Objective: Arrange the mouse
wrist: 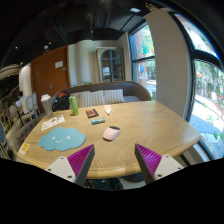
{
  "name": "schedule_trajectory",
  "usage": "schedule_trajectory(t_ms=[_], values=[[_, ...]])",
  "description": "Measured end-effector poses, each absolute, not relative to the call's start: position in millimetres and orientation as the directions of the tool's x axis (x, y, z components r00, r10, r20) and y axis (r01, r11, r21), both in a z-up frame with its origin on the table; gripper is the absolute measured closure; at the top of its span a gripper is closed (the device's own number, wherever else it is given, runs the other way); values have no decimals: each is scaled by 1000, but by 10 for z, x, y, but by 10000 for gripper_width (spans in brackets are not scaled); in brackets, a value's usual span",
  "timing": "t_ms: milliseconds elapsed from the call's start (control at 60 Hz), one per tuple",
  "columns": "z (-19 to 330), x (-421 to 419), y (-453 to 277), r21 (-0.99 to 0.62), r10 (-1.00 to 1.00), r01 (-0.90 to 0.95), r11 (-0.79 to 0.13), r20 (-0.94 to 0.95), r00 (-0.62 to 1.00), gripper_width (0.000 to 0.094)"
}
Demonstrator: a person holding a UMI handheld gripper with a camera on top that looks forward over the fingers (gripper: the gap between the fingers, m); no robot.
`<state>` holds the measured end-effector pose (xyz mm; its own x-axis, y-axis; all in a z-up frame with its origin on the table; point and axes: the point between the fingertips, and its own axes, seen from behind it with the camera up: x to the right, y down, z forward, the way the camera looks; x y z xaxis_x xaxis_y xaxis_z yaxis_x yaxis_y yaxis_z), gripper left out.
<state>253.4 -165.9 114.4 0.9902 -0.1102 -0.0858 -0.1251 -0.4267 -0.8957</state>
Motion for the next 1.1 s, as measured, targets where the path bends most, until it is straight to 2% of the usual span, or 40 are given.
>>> schedule_trajectory(t_ms=[217,450,650,717,1100], values=[[889,2535,-1421,-878,-116,-83,-470,-32,993,103],[151,2377,-836,-814,-11,-40,-580,-42,999,102],[-163,2313,-342,-776,17,-19,-631,-39,999,98],[-138,2312,-162,-792,22,-8,-611,-27,999,106],[-151,2271,667,-780,-26,-43,-624,-34,999,99]])
